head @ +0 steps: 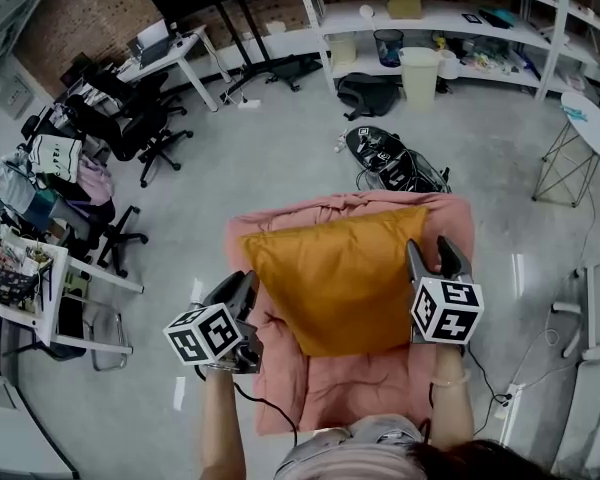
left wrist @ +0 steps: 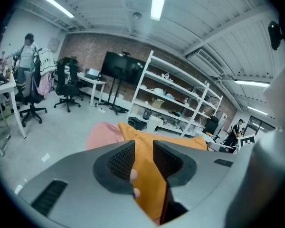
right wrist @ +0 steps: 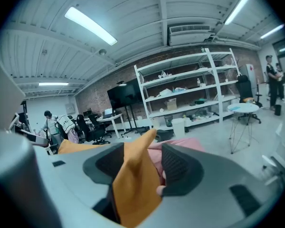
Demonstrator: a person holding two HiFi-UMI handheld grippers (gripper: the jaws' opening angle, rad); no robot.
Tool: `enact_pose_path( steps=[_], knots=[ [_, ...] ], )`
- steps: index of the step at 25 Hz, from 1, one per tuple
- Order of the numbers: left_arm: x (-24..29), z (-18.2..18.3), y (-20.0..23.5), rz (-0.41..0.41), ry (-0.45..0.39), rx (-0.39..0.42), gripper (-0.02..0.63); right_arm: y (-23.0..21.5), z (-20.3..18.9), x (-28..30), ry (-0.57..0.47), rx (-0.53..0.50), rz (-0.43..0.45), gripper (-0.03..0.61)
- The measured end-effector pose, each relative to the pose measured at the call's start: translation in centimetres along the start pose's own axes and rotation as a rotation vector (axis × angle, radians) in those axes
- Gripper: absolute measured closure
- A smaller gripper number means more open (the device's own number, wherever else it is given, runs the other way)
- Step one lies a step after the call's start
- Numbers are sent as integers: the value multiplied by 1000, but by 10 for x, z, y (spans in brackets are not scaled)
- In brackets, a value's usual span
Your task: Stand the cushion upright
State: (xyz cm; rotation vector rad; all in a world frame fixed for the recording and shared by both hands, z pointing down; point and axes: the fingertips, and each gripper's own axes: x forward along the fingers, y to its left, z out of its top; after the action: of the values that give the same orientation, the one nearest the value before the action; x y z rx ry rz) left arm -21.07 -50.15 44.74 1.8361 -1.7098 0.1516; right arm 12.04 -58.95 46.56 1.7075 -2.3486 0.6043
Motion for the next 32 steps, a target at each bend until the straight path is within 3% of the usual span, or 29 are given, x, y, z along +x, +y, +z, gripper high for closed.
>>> enact_pose_path(
  steps=[6,9,18,21,23,32],
  knots=[
    [-22,-12,-11,-41,4,-4,499,13,0,-28,-13,3,16,324],
    [-38,-20,-10,-43,-22,-13,549,26,-5,-45,-10,-4,30,324],
    [-89,-45,-25,-92,-38,-34,549,53,-19,-103,-3,-32,72,338],
    [-108,-53,-28,-102,-49,-47,557,62,-24,-123,-1,-40,87,365],
    [-121,-61,-29,-97,-55,-48,597,67,-29,-137,-1,-48,91,382],
    [-185,-91,-35,-117,-74,-56,597,95,-46,-203,-18,-56,96,447]
  ],
)
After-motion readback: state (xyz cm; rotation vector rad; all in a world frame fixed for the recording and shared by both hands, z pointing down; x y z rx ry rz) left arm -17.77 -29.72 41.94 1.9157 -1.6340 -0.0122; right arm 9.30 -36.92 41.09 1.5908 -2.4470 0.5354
